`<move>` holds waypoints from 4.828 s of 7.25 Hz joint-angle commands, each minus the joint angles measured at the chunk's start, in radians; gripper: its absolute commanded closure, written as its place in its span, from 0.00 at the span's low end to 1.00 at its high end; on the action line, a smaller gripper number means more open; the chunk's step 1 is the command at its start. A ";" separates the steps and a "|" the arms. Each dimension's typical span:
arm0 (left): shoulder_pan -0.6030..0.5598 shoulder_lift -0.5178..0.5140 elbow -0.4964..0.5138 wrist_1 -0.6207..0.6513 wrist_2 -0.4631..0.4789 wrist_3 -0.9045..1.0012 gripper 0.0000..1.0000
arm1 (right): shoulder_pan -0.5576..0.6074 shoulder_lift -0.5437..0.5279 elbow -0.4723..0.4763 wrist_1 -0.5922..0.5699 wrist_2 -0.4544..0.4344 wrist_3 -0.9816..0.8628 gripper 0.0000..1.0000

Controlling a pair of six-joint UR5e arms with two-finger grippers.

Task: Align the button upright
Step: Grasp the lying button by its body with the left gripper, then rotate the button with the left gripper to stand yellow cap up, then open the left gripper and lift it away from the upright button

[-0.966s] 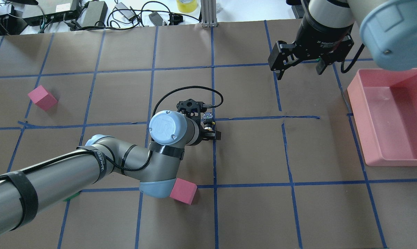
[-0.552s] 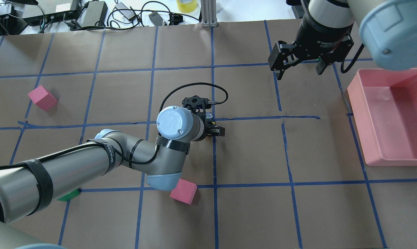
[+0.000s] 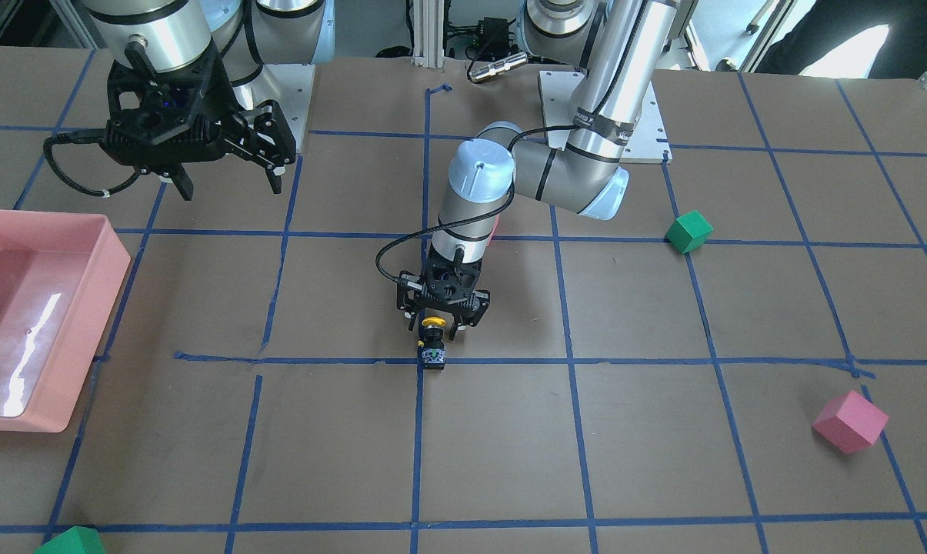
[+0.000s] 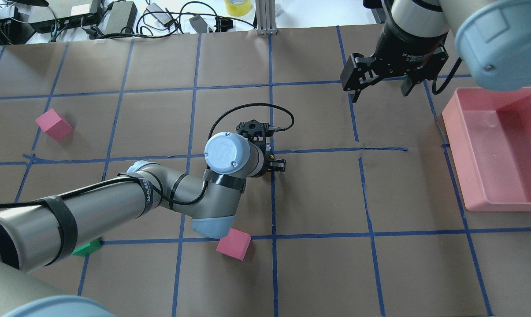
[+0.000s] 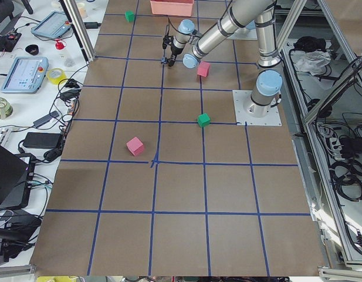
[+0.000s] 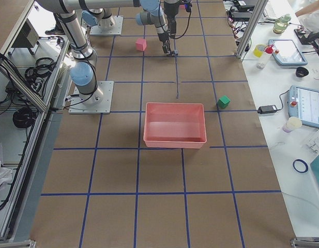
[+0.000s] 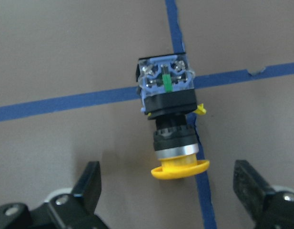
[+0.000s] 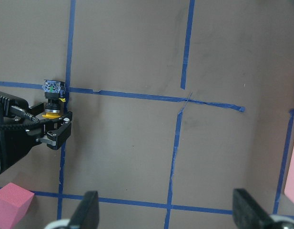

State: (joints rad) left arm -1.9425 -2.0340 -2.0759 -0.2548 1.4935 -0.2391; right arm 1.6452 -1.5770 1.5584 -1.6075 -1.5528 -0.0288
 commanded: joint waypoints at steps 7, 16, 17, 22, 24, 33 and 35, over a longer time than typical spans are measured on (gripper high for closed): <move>0.051 0.057 0.287 -0.793 -0.155 -0.269 1.00 | -0.001 0.000 0.003 0.011 -0.006 0.007 0.00; 0.302 0.035 0.159 -0.897 -0.840 -0.651 1.00 | -0.001 0.000 0.011 0.011 -0.010 -0.005 0.00; 0.304 0.018 0.155 -0.899 -0.846 -0.646 1.00 | -0.001 0.002 0.012 0.009 -0.012 -0.005 0.00; 0.344 -0.054 0.154 -0.899 -0.950 -0.623 0.90 | -0.001 0.002 0.025 0.011 -0.010 -0.007 0.00; 0.353 -0.064 0.154 -0.899 -0.950 -0.623 0.43 | -0.001 0.002 0.031 0.011 -0.010 -0.007 0.00; 0.436 0.167 0.454 -0.926 -0.483 -0.446 0.00 | -0.001 0.000 0.035 0.011 -0.010 -0.005 0.00; 0.477 0.227 0.490 -1.100 -0.133 -0.074 0.00 | -0.001 0.000 0.035 0.011 -0.010 -0.003 0.00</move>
State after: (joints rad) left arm -1.4851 -1.8473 -1.6102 -1.2478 1.1600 -0.5587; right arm 1.6444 -1.5769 1.5938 -1.5969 -1.5631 -0.0334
